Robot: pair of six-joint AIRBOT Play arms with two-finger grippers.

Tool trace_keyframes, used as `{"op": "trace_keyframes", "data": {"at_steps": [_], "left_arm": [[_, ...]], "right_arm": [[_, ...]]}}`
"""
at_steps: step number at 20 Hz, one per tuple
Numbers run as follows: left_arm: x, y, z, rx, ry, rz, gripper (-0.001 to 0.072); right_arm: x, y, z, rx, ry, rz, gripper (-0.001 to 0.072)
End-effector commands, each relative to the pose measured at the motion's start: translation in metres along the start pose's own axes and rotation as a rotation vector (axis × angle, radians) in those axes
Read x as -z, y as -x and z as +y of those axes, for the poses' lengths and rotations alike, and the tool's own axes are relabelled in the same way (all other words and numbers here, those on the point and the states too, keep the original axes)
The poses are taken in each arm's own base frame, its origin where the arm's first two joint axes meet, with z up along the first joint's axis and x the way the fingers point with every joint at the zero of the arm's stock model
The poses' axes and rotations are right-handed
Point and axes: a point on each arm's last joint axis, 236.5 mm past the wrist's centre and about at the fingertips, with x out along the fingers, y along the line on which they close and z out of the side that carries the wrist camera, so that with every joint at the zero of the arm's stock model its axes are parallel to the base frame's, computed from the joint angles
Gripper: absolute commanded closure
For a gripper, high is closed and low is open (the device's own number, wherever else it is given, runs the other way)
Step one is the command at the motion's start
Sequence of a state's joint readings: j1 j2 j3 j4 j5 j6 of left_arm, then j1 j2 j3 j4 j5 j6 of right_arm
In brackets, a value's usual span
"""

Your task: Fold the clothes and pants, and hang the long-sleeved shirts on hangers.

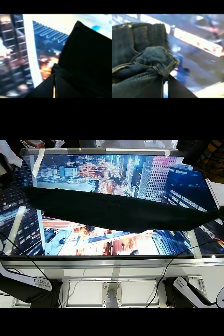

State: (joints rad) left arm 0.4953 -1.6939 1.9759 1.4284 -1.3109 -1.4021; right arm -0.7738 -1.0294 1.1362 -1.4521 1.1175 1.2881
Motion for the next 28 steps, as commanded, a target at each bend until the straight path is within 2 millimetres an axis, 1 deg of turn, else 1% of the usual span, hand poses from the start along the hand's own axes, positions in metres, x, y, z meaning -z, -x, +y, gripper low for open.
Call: {"op": "trace_keyframes", "data": {"at_steps": [1, 2, 4, 6, 7, 8, 10, 11, 12, 13, 14, 15, 17, 19, 20, 21, 22, 24, 26, 28], "left_arm": [[0.04, 0.014, -0.01, 0.037, -0.027, 0.177, 0.068], [0.042, 0.016, -0.01, 0.038, -0.026, 0.186, 0.068], [0.042, 0.023, -0.007, 0.03, -0.024, 0.18, 0.068], [0.04, 0.029, -0.008, 0.03, -0.024, 0.168, 0.068], [0.04, 0.028, -0.014, 0.056, -0.023, 0.165, 0.068], [0.039, 0.026, -0.031, 0.122, -0.044, 0.165, 0.068], [0.042, 0.02, -0.072, 0.279, -0.16, 0.168, 0.0679], [0.047, 0.018, -0.089, 0.332, -0.199, 0.182, 0.0679], [0.058, 0.014, -0.103, 0.368, -0.235, 0.219, 0.0663], [0.069, 0.008, -0.112, 0.386, -0.241, 0.262, 0.0541], [0.083, 0.0, -0.12, 0.402, -0.233, 0.317, 0.0389], [0.097, -0.008, -0.13, 0.435, -0.229, 0.361, 0.0325], [0.132, -0.023, -0.16, 0.544, -0.213, 0.477, 0.0326], [0.166, -0.045, -0.181, 0.566, -0.258, 0.587, 0.0325], [0.179, -0.055, -0.19, 0.56, -0.291, 0.629, 0.0323], [0.187, -0.064, -0.197, 0.543, -0.324, 0.652, 0.0318], [0.193, -0.071, -0.207, 0.535, -0.353, 0.664, 0.0317], [0.202, -0.08, -0.231, 0.551, -0.418, 0.664, 0.0316], [0.201, -0.091, -0.247, 0.535, -0.455, 0.619, 0.0316], [0.193, -0.099, -0.258, 0.521, -0.47, 0.56, 0.0316]], "right_arm": [[0.036, 0.017, 0.009, -0.037, 0.019, 0.14, 0.0675], [0.045, 0.019, 0.007, -0.029, 0.026, 0.18, 0.0675], [0.058, 0.021, -0.003, 0.012, 0.042, 0.235, 0.0675], [0.059, 0.022, -0.005, 0.021, 0.047, 0.239, 0.0675], [0.057, 0.021, -0.003, 0.014, 0.046, 0.231, 0.0675], [0.054, 0.02, -0.001, 0.005, 0.042, 0.219, 0.0675], [0.053, 0.02, -0.001, 0.006, 0.043, 0.215, 0.0675], [0.052, 0.02, -0.002, 0.006, 0.042, 0.212, 0.0675], [0.052, 0.02, -0.002, 0.007, 0.043, 0.209, 0.0675], [0.05, 0.019, -0.002, 0.009, 0.043, 0.204, 0.0674], [0.049, 0.019, -0.002, 0.009, 0.043, 0.199, 0.0674], [0.048, 0.019, -0.002, 0.009, 0.042, 0.195, 0.0674], [0.047, 0.019, -0.002, 0.008, 0.042, 0.191, 0.0674], [0.047, 0.018, 0.0, 0.002, 0.04, 0.187, 0.0674], [0.046, 0.018, 0.0, 0.0, 0.039, 0.185, 0.0674], [0.046, 0.018, 0.001, -0.003, 0.038, 0.183, 0.0674], [0.045, 0.018, 0.002, -0.008, 0.038, 0.182, 0.0674], [0.045, 0.018, 0.003, -0.011, 0.037, 0.181, 0.0674], [0.045, 0.018, 0.003, -0.011, 0.037, 0.181, 0.0674], [0.045, 0.018, 0.003, -0.011, 0.04, 0.18, 0.0674]]}}
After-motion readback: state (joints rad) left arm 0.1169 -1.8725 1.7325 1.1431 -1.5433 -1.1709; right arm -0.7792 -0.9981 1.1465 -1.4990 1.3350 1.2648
